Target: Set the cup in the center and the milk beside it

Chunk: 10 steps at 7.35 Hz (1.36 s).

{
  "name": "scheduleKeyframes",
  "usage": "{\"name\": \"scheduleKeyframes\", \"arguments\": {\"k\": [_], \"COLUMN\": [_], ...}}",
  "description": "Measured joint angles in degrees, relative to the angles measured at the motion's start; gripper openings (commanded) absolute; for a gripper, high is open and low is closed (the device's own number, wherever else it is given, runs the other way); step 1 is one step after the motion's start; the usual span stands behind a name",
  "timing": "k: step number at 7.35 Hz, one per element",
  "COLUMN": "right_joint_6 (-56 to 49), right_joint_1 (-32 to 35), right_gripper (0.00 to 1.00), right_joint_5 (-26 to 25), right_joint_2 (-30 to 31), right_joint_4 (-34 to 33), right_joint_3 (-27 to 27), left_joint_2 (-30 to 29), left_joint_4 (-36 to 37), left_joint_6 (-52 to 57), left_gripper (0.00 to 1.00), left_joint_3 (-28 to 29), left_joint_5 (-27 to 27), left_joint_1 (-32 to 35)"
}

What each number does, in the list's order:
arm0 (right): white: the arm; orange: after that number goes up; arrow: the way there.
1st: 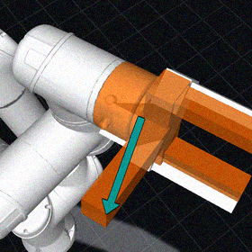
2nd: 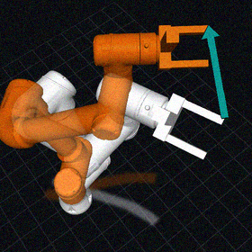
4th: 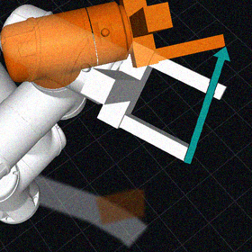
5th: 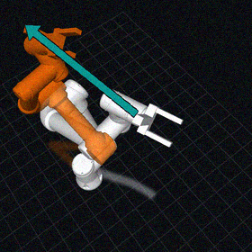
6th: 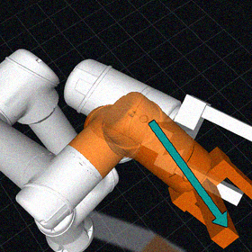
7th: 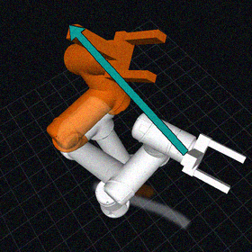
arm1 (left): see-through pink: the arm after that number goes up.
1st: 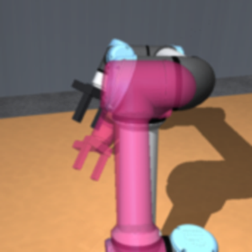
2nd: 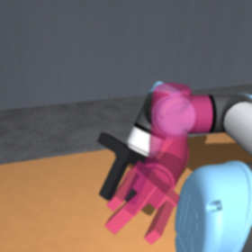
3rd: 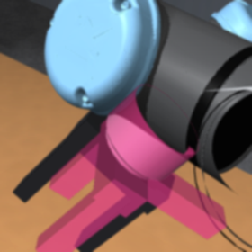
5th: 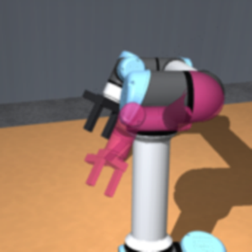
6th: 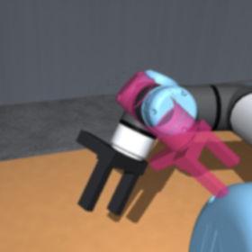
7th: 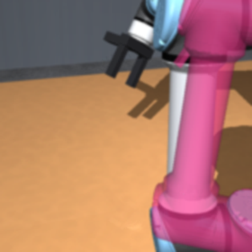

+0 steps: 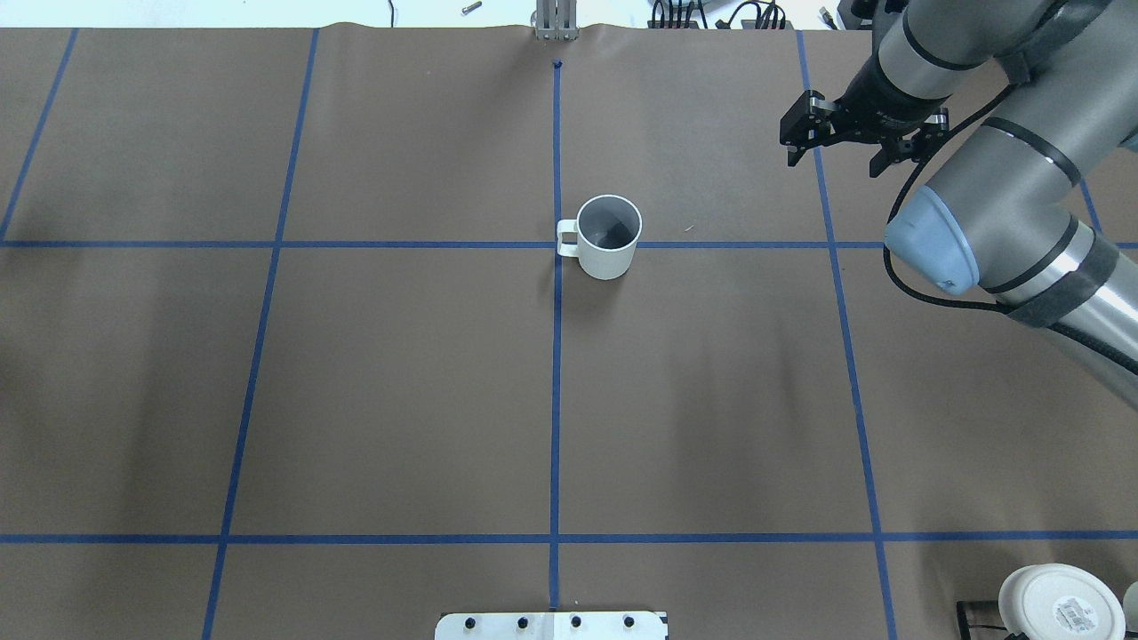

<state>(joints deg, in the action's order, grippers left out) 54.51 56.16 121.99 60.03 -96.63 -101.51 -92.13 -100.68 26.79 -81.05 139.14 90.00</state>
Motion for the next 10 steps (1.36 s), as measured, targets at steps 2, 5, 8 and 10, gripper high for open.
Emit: {"name": "scheduleKeyframes", "arguments": {"k": [2, 5, 8, 10], "right_joint_6": [0.06, 0.05, -0.09, -0.73], "right_joint_1": [-0.23, -0.35, -0.17, 0.81], "right_gripper": [1.00, 1.00, 1.00, 1.00], "right_joint_5": [0.05, 0.11, 0.65, 0.89], "right_joint_2": [-0.05, -0.04, -0.19, -0.16], "right_joint_4": [0.03, 0.06, 0.08, 0.07], "right_joint_3": [0.00, -0.01, -0.21, -0.38], "left_joint_2": [0.62, 1.23, 0.66, -1.15], "left_joint_4": [-0.18, -0.27, 0.00, 4.87], "left_joint_6": [0.14, 0.17, -0.20, -0.32], "left_gripper": [0.98, 0.11, 0.00, 0.00], "left_joint_3": [0.03, -0.24, -1.03, -4.64], "left_joint_5": [-0.07, -0.60, -1.01, -0.67], "left_joint_1": [-0.07, -0.09, -0.07, 0.03]}}
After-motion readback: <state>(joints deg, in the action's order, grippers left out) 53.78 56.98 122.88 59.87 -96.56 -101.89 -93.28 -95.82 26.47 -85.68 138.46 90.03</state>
